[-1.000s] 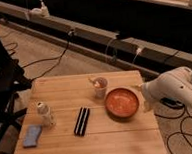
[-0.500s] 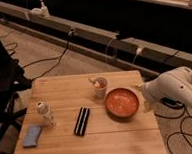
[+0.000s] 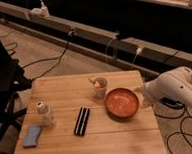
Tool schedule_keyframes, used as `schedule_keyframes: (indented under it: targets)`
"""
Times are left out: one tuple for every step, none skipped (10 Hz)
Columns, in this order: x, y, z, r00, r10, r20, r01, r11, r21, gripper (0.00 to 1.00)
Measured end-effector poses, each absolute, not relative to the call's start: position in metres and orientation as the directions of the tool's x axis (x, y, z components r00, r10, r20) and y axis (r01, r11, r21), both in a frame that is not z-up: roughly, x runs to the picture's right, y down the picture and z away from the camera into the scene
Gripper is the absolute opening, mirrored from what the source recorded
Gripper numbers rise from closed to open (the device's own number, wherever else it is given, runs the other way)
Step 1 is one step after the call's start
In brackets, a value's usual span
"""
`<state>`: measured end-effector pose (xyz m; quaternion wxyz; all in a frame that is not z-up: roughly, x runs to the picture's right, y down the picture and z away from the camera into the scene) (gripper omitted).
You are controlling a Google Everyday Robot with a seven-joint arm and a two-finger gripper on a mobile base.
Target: Knock the bottle over
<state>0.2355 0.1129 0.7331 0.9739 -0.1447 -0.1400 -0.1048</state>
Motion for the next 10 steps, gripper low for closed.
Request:
schedule_keyframes:
  targets:
    - [0.235,0.113,0.733,0.939,-0.164,0.303,0.245,0.936,-0.252,0.29]
    - [0.235,0.113,0.733,0.939,-0.163,0.303,0.245,0.936,-0.252,0.19]
    - [0.235,0.113,0.733,0.939,-0.167,0.302,0.248,0.935,-0.253,0.07]
    - [0.235,0.111,0.731,0.938,-0.173,0.3,0.253,0.934,-0.252,0.03]
    - [0.221,0.1,0.723,0.93,-0.207,0.305,0.285,0.928,-0.239,0.0]
    - [0.198,0.096,0.718,0.913,-0.243,0.328,0.328,0.915,-0.235,0.0]
    - [0.177,0.095,0.715,0.897,-0.264,0.354,0.357,0.905,-0.231,0.0]
    - [0.142,0.096,0.713,0.873,-0.28,0.4,0.39,0.892,-0.228,0.0]
    - [0.109,0.099,0.714,0.848,-0.295,0.441,0.422,0.879,-0.223,0.0]
    - [0.079,0.1,0.717,0.825,-0.304,0.477,0.445,0.869,-0.216,0.0]
